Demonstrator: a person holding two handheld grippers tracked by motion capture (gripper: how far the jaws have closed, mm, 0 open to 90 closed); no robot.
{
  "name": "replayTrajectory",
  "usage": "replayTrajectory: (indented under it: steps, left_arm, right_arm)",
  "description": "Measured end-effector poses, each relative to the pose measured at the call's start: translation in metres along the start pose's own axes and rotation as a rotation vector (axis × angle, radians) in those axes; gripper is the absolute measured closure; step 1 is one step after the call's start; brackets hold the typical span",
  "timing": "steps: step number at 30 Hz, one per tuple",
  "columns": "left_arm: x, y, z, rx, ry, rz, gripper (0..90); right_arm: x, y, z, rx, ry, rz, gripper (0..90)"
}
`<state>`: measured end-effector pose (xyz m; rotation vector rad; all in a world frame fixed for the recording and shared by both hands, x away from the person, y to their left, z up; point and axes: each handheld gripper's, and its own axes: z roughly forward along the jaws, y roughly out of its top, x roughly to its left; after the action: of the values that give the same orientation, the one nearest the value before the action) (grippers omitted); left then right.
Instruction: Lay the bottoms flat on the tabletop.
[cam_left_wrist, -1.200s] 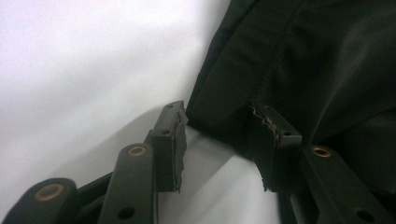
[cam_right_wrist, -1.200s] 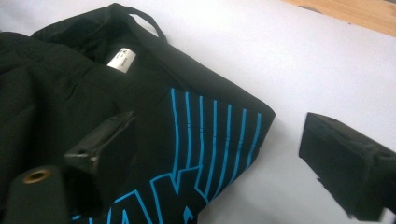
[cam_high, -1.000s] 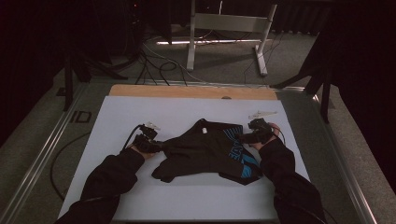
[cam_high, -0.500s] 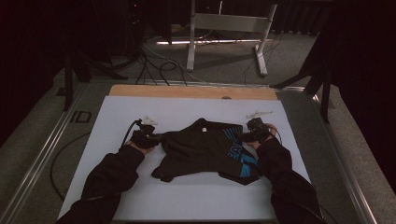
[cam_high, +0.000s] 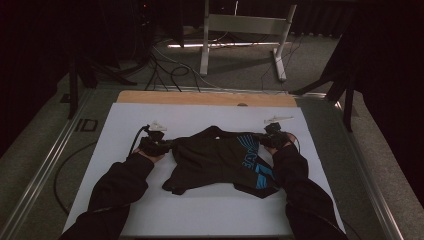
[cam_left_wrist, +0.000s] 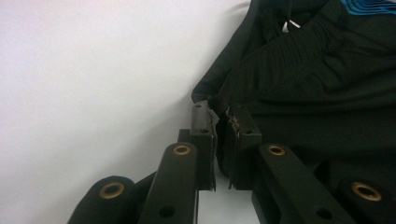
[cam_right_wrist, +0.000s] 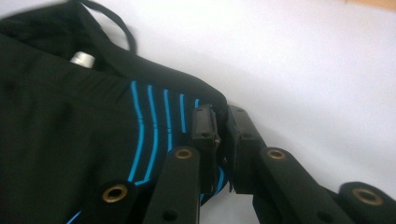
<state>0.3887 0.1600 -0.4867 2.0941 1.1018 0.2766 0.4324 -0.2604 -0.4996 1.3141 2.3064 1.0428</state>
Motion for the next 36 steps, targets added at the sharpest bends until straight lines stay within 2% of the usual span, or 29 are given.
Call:
replayTrajectory:
  steps: [5, 8, 9, 10, 15, 17, 18, 19, 24, 27, 32, 36]
  left_arm:
    - [0.003, 0.009, -0.002, -0.026, 0.009, 0.009, 83.6]
    - [0.005, 0.020, -0.004, -0.043, 0.027, 0.023, 83.6]
    - [0.006, 0.026, -0.005, -0.045, 0.041, 0.031, 83.6]
    - [0.007, 0.029, -0.006, -0.046, 0.045, 0.038, 83.6]
    - [0.012, 0.056, -0.010, -0.078, 0.077, 0.059, 83.6]
    - [0.013, 0.059, -0.011, -0.082, 0.082, 0.062, 83.5]
    - [0.014, 0.070, -0.010, -0.095, 0.089, 0.073, 83.5]
    - [0.015, 0.073, -0.009, -0.098, 0.094, 0.076, 83.5]
    - [0.018, 0.088, 0.004, -0.109, 0.111, 0.085, 83.4]
    - [0.023, 0.093, 0.013, -0.099, 0.121, 0.073, 83.3]
    - [0.031, 0.093, 0.032, -0.031, 0.112, 0.055, 83.1]
    - [0.033, 0.088, 0.040, -0.012, 0.102, 0.039, 83.1]
  right_arm:
    - [0.001, 0.007, -0.015, -0.031, 0.021, 0.001, 84.0]
    - [0.003, 0.013, -0.026, -0.060, 0.020, -0.001, 84.1]
    - [0.003, 0.018, -0.033, -0.085, 0.016, 0.000, 84.1]
    - [0.003, 0.018, -0.033, -0.085, 0.016, 0.000, 84.1]
    - [-0.001, 0.030, -0.047, -0.141, -0.007, 0.027, 84.2]
    - [-0.002, 0.033, -0.050, -0.159, -0.006, 0.040, 84.2]
    - [-0.002, 0.035, -0.052, -0.168, -0.007, 0.045, 84.2]
    - [-0.005, 0.041, -0.055, -0.178, -0.041, 0.060, 84.2]
    - [-0.010, 0.050, -0.051, -0.180, -0.080, 0.088, 84.1]
    - [-0.012, 0.052, -0.046, -0.170, -0.097, 0.099, 84.1]
    - [-0.016, 0.052, -0.032, -0.132, -0.134, 0.099, 84.1]
    - [-0.018, 0.051, -0.020, -0.111, -0.149, 0.111, 84.1]
